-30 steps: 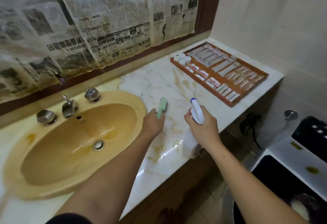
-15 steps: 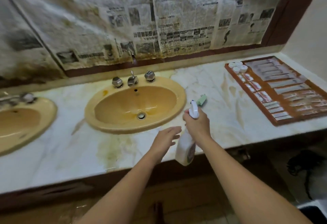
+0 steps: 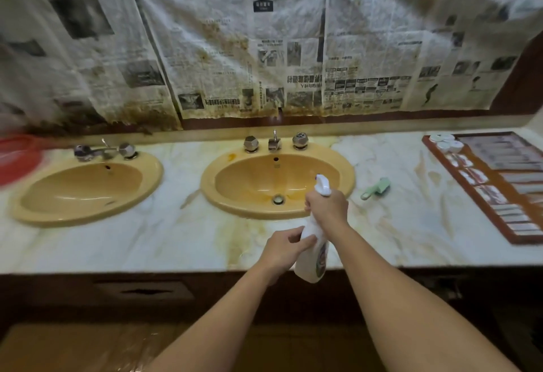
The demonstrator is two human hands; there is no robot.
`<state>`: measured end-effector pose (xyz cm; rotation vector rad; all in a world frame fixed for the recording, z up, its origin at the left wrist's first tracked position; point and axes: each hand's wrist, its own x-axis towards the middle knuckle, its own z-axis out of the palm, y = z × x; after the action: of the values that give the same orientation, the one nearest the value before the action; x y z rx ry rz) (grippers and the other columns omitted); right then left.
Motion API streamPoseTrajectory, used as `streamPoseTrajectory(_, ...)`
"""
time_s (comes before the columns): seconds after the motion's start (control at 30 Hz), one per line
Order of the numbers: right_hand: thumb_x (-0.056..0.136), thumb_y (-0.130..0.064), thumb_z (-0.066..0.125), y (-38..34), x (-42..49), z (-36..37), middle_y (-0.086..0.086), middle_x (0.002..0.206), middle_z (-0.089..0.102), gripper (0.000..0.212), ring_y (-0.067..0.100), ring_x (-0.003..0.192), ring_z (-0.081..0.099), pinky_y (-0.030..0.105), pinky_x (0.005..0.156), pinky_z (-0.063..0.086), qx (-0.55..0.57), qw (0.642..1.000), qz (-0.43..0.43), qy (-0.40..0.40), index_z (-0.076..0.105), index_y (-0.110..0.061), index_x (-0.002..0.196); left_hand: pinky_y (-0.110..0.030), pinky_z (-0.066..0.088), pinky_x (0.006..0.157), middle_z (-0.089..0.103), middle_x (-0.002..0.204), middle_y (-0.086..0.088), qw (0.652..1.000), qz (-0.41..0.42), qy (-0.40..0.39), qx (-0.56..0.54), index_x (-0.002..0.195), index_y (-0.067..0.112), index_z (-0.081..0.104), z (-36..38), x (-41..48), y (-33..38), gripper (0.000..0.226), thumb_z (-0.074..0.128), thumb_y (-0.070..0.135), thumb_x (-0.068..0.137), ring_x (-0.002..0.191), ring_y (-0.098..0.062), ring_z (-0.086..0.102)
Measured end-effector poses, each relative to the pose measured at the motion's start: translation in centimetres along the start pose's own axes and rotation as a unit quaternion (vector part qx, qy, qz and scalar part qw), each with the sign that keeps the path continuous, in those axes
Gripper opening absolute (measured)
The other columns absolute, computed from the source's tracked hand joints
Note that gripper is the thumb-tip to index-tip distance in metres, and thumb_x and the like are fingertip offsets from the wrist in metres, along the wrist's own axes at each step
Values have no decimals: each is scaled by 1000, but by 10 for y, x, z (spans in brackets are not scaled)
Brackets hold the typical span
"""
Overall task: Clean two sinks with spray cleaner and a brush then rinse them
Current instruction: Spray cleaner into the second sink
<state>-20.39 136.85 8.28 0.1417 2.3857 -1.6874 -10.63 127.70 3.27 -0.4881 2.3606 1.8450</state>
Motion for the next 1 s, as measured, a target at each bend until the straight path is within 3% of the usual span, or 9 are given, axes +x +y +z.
streamPoseTrajectory(0.1,69,-16,60,-7,-10,11,8,63,62,12,26,62,52,31,56,42,-14,1000,-5,10,61,-4,67,-36,53,100,75,105,19,1000,5,-5,-6,99,50,72,-11,-5,-3,14,66,38,96,105,-2,68)
streamPoseTrajectory(0.23,60,-22,61,-11,-18,26,7,66,67,28,28,67,59,34,62,45,0,1000,-16,-8,68,0,76,-33,53,99,76,104,19,1000,14,10,-16,106,42,75,-27,-9,-11,14,69,36,94,106,-5,68)
streamPoseTrajectory(0.33,67,-14,61,-18,-27,38,4,59,65,13,23,62,57,36,63,50,-12,1000,-22,-16,68,-3,64,-34,53,100,76,104,17,999,15,3,-32,109,36,77,-42,-15,-17,18,72,37,92,105,-4,69)
streamPoseTrajectory(0.47,57,-23,59,-26,-38,60,3,70,74,13,24,77,70,38,75,56,6,997,-46,-68,66,-12,57,-39,52,103,76,105,16,997,14,24,-68,111,34,78,-65,-23,-27,23,77,37,88,107,-5,69)
streamPoseTrajectory(0.53,59,-19,61,-30,-41,72,2,67,72,7,22,72,65,37,72,54,-3,995,-54,-88,62,-16,53,-36,53,102,76,106,15,995,11,32,-90,113,32,77,-77,-28,-31,28,79,37,86,106,-4,69)
streamPoseTrajectory(0.6,63,-11,60,-37,-47,83,-2,58,67,16,23,66,62,35,67,51,-13,993,-54,-104,58,-17,48,-31,54,99,77,105,15,993,4,44,-108,115,31,77,-88,-33,-34,32,82,37,83,104,-2,70)
streamPoseTrajectory(0.77,60,-19,59,-45,-55,108,6,73,74,7,27,83,71,43,82,56,-8,985,-75,-157,63,-17,55,-27,56,94,77,103,15,988,-10,81,-134,108,33,78,-112,-41,-46,29,85,37,80,102,-2,70)
streamPoseTrajectory(0.93,63,-12,58,-44,-61,123,8,63,71,13,21,63,66,39,75,55,-42,977,-71,-198,63,-23,60,-25,59,84,77,108,8,983,-32,73,-168,117,16,76,-126,-45,-58,48,88,38,76,104,-6,71)
streamPoseTrajectory(1.0,60,-17,59,-43,-60,126,9,72,73,8,25,71,70,41,77,56,-31,980,-73,-182,66,-20,63,-24,59,84,77,108,9,981,-35,79,-176,116,18,76,-127,-45,-59,43,86,37,78,103,-5,71)
